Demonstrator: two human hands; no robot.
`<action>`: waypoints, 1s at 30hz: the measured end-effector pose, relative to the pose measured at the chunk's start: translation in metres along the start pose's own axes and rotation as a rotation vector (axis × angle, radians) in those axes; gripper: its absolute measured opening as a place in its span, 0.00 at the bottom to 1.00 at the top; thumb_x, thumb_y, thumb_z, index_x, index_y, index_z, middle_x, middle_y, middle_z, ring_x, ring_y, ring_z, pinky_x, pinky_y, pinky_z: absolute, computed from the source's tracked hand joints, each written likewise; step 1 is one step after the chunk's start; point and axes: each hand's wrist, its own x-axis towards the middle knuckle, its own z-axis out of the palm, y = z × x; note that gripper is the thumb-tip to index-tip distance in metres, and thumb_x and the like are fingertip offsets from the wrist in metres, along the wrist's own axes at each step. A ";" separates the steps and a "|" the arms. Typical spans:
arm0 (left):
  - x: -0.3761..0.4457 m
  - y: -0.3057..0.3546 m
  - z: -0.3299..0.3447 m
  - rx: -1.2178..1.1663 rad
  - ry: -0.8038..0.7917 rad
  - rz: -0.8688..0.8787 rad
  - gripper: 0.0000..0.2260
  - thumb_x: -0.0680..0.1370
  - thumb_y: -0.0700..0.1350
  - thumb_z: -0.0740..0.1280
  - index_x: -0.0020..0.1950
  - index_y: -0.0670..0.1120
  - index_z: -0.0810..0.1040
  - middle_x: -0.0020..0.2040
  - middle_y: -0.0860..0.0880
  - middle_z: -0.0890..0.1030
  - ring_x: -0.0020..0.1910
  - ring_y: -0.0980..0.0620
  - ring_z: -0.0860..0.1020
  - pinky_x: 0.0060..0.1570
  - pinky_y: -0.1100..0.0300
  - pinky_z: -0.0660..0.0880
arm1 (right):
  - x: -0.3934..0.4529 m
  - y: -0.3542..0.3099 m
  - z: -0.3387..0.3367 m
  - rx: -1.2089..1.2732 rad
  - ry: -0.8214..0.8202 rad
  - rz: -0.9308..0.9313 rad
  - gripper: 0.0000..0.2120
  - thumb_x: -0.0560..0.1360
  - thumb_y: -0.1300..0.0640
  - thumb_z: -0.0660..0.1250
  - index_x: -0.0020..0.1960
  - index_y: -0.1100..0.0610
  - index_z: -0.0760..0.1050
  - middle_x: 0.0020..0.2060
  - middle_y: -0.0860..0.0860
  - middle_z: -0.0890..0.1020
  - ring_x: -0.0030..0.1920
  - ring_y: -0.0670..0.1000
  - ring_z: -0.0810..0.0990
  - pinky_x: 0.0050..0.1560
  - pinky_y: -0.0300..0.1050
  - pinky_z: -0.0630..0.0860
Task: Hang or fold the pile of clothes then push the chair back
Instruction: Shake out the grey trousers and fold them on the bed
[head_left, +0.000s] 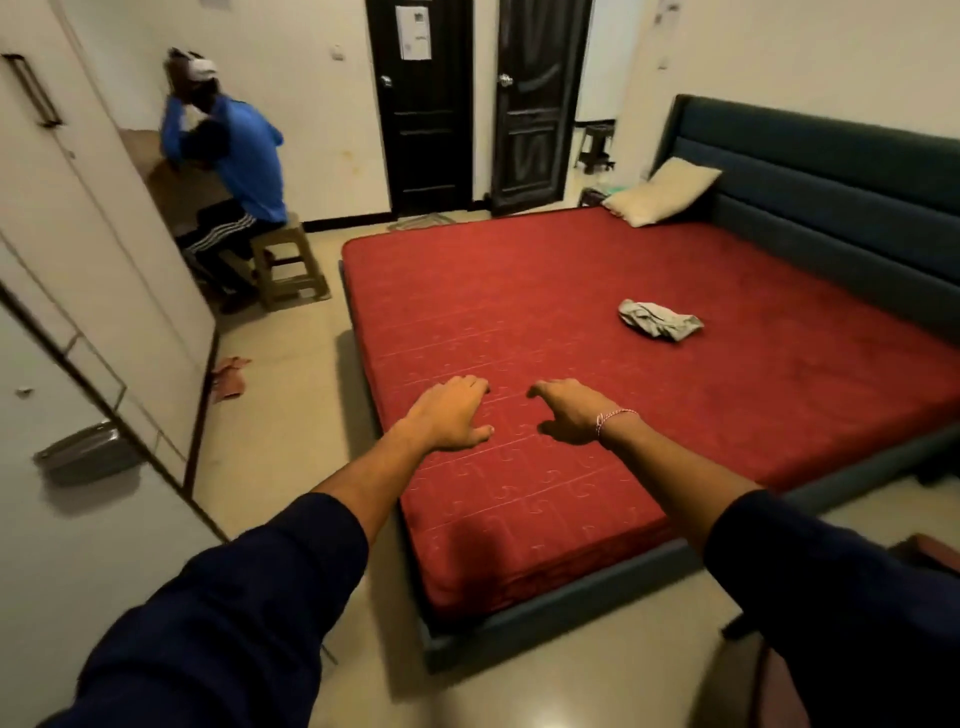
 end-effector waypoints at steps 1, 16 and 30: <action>0.018 0.006 0.003 -0.006 -0.003 0.026 0.29 0.76 0.58 0.68 0.71 0.44 0.68 0.67 0.44 0.74 0.65 0.44 0.73 0.62 0.47 0.73 | 0.001 0.015 -0.001 0.006 0.000 0.026 0.29 0.77 0.53 0.71 0.75 0.56 0.65 0.70 0.56 0.73 0.69 0.59 0.72 0.67 0.56 0.72; 0.283 0.141 0.034 -0.055 -0.050 0.157 0.25 0.80 0.54 0.67 0.72 0.44 0.67 0.69 0.44 0.73 0.66 0.44 0.73 0.63 0.46 0.73 | 0.024 0.300 -0.040 0.055 -0.008 0.285 0.30 0.77 0.50 0.71 0.75 0.55 0.64 0.70 0.56 0.72 0.68 0.58 0.72 0.67 0.55 0.73; 0.505 0.199 0.057 -0.078 -0.082 0.187 0.25 0.79 0.53 0.67 0.71 0.43 0.68 0.69 0.43 0.74 0.66 0.44 0.73 0.63 0.46 0.73 | 0.109 0.487 -0.052 0.108 0.005 0.318 0.28 0.78 0.50 0.71 0.73 0.56 0.67 0.70 0.55 0.73 0.69 0.57 0.72 0.67 0.53 0.72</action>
